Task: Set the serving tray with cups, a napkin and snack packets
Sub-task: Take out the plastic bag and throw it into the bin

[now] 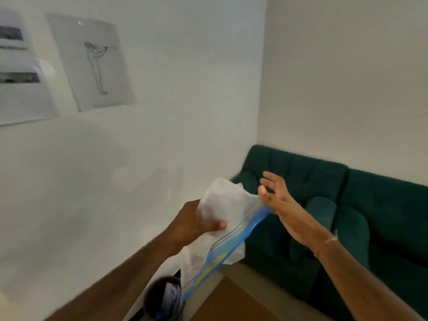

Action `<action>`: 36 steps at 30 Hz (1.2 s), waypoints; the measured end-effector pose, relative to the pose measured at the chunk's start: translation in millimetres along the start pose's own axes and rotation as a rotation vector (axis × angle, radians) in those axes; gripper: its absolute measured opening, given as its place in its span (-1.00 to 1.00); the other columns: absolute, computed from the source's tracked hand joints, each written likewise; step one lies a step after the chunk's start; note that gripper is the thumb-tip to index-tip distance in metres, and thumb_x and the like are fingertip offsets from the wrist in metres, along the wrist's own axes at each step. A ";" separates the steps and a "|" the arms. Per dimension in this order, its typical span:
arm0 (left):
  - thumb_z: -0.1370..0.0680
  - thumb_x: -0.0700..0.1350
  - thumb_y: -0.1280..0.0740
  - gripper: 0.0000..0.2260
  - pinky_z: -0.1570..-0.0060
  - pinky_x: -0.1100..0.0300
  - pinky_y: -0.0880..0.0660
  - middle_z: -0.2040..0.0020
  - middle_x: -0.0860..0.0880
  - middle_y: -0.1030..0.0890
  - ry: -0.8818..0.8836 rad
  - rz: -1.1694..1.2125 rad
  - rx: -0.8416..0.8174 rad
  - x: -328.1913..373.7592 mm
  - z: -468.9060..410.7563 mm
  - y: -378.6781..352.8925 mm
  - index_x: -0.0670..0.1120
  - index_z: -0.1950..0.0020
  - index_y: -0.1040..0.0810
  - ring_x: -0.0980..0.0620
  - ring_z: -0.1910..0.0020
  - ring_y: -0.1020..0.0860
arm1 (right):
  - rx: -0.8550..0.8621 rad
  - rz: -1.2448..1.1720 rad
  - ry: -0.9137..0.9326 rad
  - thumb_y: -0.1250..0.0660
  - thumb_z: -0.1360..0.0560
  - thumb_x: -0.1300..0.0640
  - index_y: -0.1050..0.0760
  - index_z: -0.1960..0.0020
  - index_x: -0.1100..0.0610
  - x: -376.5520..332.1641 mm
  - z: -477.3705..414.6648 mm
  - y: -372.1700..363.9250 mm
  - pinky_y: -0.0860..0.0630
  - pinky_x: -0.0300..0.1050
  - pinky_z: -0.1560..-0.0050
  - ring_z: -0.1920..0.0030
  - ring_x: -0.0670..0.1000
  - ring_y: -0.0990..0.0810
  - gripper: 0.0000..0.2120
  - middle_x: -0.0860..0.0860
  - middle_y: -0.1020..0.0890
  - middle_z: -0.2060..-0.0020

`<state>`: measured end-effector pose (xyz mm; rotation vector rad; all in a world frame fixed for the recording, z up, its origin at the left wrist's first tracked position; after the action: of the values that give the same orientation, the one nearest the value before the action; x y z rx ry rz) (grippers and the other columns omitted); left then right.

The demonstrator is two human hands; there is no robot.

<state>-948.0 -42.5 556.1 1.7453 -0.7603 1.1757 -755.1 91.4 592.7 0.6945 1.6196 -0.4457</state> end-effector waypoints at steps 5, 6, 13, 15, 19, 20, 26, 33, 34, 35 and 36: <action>-0.30 -0.06 -0.66 -0.53 -0.01 -0.03 -0.63 -0.07 -0.16 -0.73 0.176 0.323 -0.004 -102.2 -13.5 53.9 -0.12 -0.16 -0.67 -0.14 -0.05 -0.69 | -0.354 -0.264 -0.307 -0.62 -0.33 -0.03 -0.15 -0.53 -0.08 121.3 -40.3 -111.6 -0.31 0.27 -0.47 -0.38 0.14 -0.53 -0.07 0.10 -0.59 -0.35; -0.31 -0.03 -0.66 -0.52 -0.07 -0.09 -0.62 -0.10 -0.16 -0.72 0.198 0.318 -0.023 -124.0 -18.2 61.2 -0.11 -0.17 -0.67 -0.15 -0.09 -0.68 | -0.337 -0.295 -0.310 -0.61 -0.37 0.10 -0.28 -0.50 0.02 137.2 -51.4 -134.4 -0.39 0.26 -0.42 -0.34 0.19 -0.56 -0.20 0.17 -0.61 -0.31; -0.43 -0.18 -0.53 -0.52 -0.24 -0.12 -0.54 -0.26 -0.18 -0.64 0.615 0.489 -0.221 -336.6 -49.4 131.7 -0.14 -0.34 -0.56 -0.18 -0.26 -0.60 | 0.102 -0.181 -0.374 -0.39 -0.38 0.56 -0.60 -0.17 0.26 274.6 -158.8 -228.9 -0.66 0.18 -0.06 0.00 0.20 -0.73 -0.58 0.16 -0.75 0.01; -0.41 -0.25 -0.48 -0.58 -0.16 -0.06 -0.57 -0.23 -0.23 -0.65 0.819 0.610 -0.195 -399.9 -41.6 132.5 -0.20 -0.27 -0.61 -0.19 -0.22 -0.62 | 0.073 -0.111 -0.316 -0.27 -0.36 0.68 -0.69 0.06 0.29 319.0 -177.2 -251.9 -0.66 0.13 -0.03 -0.01 0.21 -0.72 -0.60 0.14 -0.75 0.01; -0.42 -0.24 -0.34 -0.67 0.03 0.00 -0.60 -0.02 -0.19 -0.71 1.035 0.824 -0.099 -511.0 -22.4 116.3 -0.23 -0.16 -0.66 -0.15 0.02 -0.68 | -0.099 0.214 -0.119 -0.15 -0.19 0.67 -0.64 0.35 0.09 406.0 -196.2 -290.4 -0.59 0.04 -0.02 -0.04 0.02 -0.68 -0.46 -0.12 -0.66 -0.20; -0.40 -0.14 -0.41 -0.58 0.03 0.00 -0.58 -0.04 -0.21 -0.70 1.085 0.890 -0.059 -539.6 -18.9 114.6 -0.24 -0.23 -0.63 -0.18 0.04 -0.67 | -0.187 0.362 -0.054 -0.19 -0.15 0.58 -0.64 0.33 0.04 424.1 -200.6 -301.2 -0.60 -0.08 -0.03 -0.09 -0.06 -0.66 -0.51 -0.23 -0.61 -0.25; -0.49 0.18 -0.42 -0.54 -0.12 -0.04 -0.50 -0.26 -0.21 -0.63 1.126 0.867 -0.134 -676.3 -16.1 92.7 -0.06 -0.28 -0.64 -0.21 -0.22 -0.57 | -0.454 0.626 -0.287 -0.35 -0.19 0.51 -0.70 0.19 0.09 557.5 -209.4 -351.5 -0.58 -0.12 -0.11 -0.20 0.05 -0.58 -0.62 -0.01 -0.55 -0.35; -0.49 -0.34 -0.41 -0.76 0.07 -0.03 -0.57 -0.04 -0.18 -0.66 1.012 0.523 0.131 -823.3 -52.6 89.0 -0.15 -0.12 -0.53 -0.11 0.03 -0.61 | -0.246 0.109 -1.014 -0.55 -0.38 0.25 -0.32 -0.39 0.08 734.0 -228.3 -382.8 -0.59 0.03 -0.12 -0.18 0.17 -0.60 -0.33 0.11 -0.55 -0.20; -0.50 -0.32 -0.42 -0.75 0.07 0.00 -0.59 -0.07 -0.14 -0.66 1.010 0.479 0.152 -842.6 -56.2 87.7 -0.12 -0.14 -0.53 -0.09 0.00 -0.63 | -0.296 0.308 -0.941 -0.53 -0.41 0.24 -0.36 -0.38 0.07 758.4 -234.2 -387.7 -0.58 0.05 -0.17 -0.19 0.19 -0.60 -0.38 0.09 -0.58 -0.18; -0.51 -0.27 -0.44 -0.71 0.06 0.05 -0.59 -0.12 -0.10 -0.66 1.002 0.433 0.174 -859.7 -59.4 87.2 -0.09 -0.19 -0.52 -0.05 -0.04 -0.63 | -0.321 0.495 -0.858 -0.49 -0.44 0.23 -0.40 -0.36 0.09 781.9 -241.6 -392.5 -0.57 0.05 -0.19 -0.20 0.21 -0.61 -0.46 0.10 -0.61 -0.17; -0.51 -0.23 -0.45 -0.66 0.05 0.13 -0.58 -0.16 -0.05 -0.63 0.991 0.398 0.209 -874.5 -60.4 88.0 -0.06 -0.24 -0.50 -0.01 -0.09 -0.61 | -0.329 0.653 -0.792 -0.43 -0.47 0.22 -0.43 -0.36 0.10 804.3 -249.0 -397.1 -0.56 0.06 -0.21 -0.20 0.25 -0.60 -0.52 0.14 -0.64 -0.17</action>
<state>-1366.3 -12.0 -218.5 0.9361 -0.3650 2.1883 -1254.2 105.6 -192.9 0.6372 0.6378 0.0451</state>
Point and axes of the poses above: each hand's wrist, its own z-axis away from the middle knuckle, its own y-axis out of the back of the hand, x = y × z, the point moved 5 cm from there along -z, towards the middle knuckle
